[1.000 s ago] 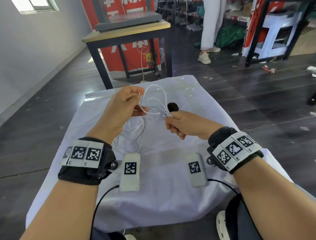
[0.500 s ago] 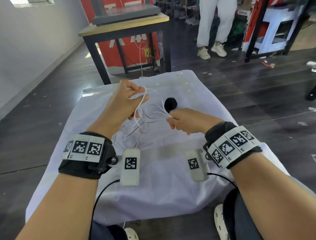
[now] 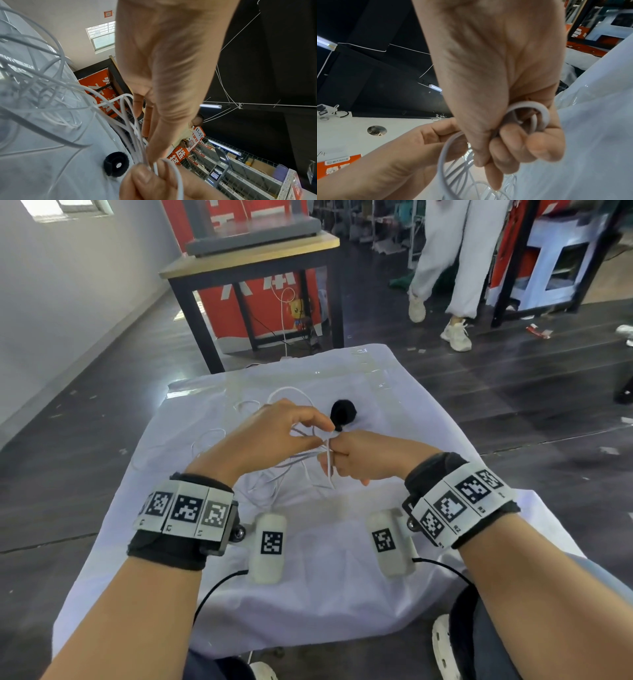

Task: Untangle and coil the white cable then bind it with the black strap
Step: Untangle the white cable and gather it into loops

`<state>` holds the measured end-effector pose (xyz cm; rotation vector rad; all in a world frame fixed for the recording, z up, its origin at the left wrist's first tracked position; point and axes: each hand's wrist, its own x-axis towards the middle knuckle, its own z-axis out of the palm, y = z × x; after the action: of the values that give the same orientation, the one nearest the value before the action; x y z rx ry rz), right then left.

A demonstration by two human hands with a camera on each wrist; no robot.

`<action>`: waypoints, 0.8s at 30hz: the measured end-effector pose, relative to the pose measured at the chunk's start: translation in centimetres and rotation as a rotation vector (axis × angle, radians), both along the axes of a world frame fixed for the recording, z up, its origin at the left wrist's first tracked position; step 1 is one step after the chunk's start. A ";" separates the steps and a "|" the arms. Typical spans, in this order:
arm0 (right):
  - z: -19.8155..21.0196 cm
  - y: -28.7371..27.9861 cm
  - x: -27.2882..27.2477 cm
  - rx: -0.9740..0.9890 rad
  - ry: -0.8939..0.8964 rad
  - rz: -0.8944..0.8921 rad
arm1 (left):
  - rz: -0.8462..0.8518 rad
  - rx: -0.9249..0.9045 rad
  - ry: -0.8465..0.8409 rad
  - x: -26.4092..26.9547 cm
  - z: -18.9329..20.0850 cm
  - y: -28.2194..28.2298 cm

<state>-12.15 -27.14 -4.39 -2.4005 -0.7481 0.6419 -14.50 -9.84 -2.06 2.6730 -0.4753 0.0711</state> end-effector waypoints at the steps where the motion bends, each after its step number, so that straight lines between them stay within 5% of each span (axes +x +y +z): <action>1: 0.1 0.0 0.0 0.015 -0.006 -0.005 | -0.023 0.003 0.011 0.0 0.0 0.0; 5: 0.4 -0.3 0.0 0.063 -0.029 -0.017 | -0.083 -0.042 0.094 -0.2 0.3 -0.1; 16: 0.4 -0.5 0.3 0.323 0.107 -0.124 | -0.076 0.355 -0.048 0.2 -0.3 0.3; 24: -0.1 -0.7 0.5 0.509 0.135 -0.039 | -0.049 0.216 0.174 -0.1 0.1 0.4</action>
<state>-11.64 -27.81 -4.45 -1.8834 -0.7055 0.5161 -14.63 -9.45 -2.01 2.8425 -0.5179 -0.2389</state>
